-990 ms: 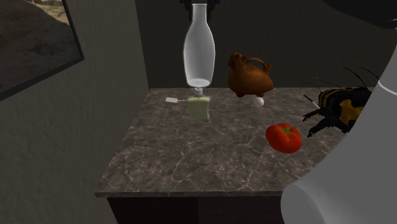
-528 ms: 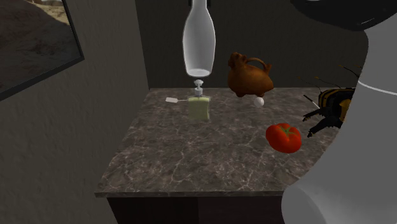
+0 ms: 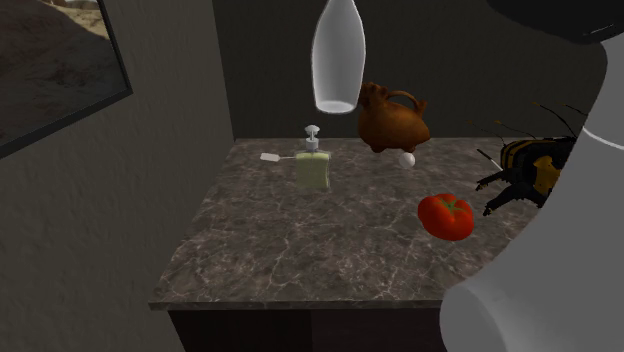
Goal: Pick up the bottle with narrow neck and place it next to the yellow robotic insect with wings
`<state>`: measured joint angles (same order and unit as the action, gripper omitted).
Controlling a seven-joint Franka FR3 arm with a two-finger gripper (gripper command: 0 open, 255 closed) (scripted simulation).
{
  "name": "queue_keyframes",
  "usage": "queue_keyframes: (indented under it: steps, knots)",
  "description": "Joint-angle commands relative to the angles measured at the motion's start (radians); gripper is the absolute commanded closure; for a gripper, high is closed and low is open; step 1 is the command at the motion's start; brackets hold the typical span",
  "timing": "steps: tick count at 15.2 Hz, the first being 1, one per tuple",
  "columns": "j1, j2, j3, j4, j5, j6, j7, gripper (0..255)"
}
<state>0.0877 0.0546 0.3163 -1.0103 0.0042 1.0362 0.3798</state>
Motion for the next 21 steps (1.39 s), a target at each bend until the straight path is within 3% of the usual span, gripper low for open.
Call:
queue_keyframes:
  steps: [1,10,21]
  knots:
    - [-0.044,-0.083,-0.033,-0.104,0.028,0.024,-0.065,255]
    - [-0.147,-0.287,-0.196,-0.332,0.041,0.044,-0.329,255]
    - [-0.234,-0.38,-0.398,-0.422,-0.03,0.038,-0.643,255]
